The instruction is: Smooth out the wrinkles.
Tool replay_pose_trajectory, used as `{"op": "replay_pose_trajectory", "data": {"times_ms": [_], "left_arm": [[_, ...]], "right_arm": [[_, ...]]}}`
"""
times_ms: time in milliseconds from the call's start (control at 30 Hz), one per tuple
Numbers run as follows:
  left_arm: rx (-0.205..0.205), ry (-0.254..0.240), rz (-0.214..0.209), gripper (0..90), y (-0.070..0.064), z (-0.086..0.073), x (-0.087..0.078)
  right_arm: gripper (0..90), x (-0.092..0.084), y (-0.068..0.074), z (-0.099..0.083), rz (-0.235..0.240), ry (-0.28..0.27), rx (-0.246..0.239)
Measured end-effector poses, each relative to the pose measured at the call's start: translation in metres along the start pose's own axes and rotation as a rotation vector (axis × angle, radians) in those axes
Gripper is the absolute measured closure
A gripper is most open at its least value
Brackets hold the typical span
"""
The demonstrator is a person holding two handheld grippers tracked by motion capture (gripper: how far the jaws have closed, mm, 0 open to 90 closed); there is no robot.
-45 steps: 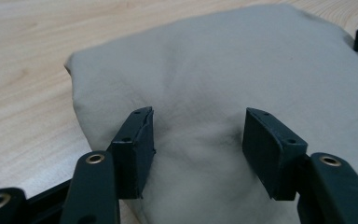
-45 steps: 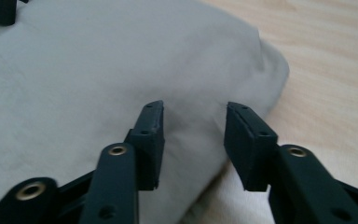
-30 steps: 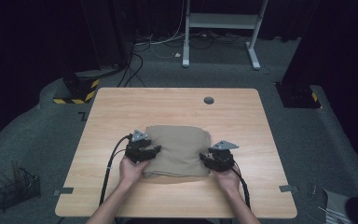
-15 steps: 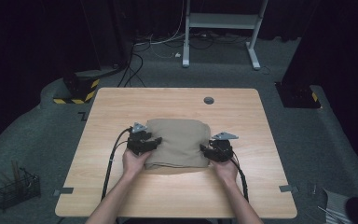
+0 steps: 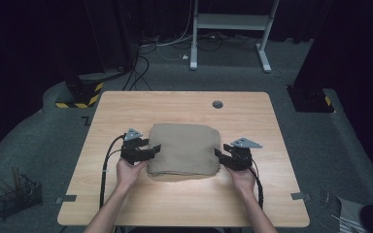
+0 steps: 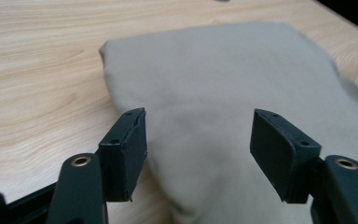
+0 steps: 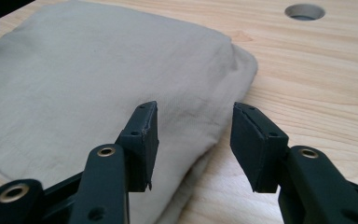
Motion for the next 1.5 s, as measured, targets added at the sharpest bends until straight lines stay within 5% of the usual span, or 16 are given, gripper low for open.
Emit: {"op": "replay_pose_trajectory", "data": {"times_ms": [333, 733, 1033, 1500], "left_arm": [[0.002, -0.02, 0.036, 34.8, 0.002, -0.014, -0.027], [-0.061, -0.046, 0.069, 34.7, 0.017, -0.045, -0.049], [-0.078, -0.012, 0.134, 34.7, 0.029, -0.066, -0.051], [-0.099, 0.024, 0.234, 34.9, 0.05, -0.089, -0.054]], "right_arm": [[51.6, -0.014, -0.012, -0.012, -0.016, 0.012, -0.006], [51.3, -0.035, -0.029, -0.036, -0.06, 0.011, 0.015], [51.3, -0.04, -0.039, -0.05, -0.12, 0.043, 0.016], [49.1, -0.038, -0.054, -0.066, -0.148, 0.102, 0.042]]}}
Point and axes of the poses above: each handheld gripper's, and its own axes: x roughly forward along the jaws, z roughly out of its top, y roughly to its left, the point moved 5 cm from there along x, roughly forward along the jaws, and after that the axes turned 7 degrees about -z, right-handed, at the moved point
